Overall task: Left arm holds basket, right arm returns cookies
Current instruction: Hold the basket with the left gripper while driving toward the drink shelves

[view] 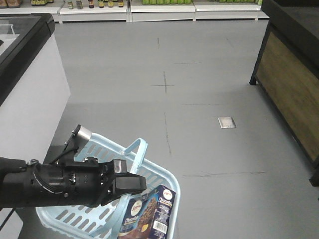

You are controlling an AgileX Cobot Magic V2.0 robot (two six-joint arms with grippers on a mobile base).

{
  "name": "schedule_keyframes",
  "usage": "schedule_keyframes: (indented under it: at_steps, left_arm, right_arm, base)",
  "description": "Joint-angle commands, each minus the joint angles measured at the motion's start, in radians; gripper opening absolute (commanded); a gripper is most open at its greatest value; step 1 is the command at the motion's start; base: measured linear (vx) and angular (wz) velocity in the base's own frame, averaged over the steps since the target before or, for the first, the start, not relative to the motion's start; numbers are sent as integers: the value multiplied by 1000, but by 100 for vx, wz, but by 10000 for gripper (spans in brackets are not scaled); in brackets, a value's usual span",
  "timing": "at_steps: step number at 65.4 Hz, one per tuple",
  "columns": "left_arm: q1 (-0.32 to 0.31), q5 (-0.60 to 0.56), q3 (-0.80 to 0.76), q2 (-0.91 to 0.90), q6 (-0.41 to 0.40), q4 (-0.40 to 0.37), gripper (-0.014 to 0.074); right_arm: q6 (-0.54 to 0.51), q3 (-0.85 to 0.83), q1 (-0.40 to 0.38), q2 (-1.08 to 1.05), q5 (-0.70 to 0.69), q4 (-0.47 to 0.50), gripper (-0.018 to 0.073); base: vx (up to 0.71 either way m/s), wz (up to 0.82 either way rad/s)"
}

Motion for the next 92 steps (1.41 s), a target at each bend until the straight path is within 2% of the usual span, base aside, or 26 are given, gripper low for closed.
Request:
schedule_keyframes:
  at_steps: [1, 92]
  left_arm:
    - [-4, 51, -28, -36, 14, -92, -8]
    - [-4, 51, -28, -36, 14, -92, -8]
  right_arm:
    - [-10, -4, 1, -5, -75, -6, -3]
    - [-10, -4, 1, -5, -75, -6, -3]
  base:
    - [31, 2]
    - [35, 1]
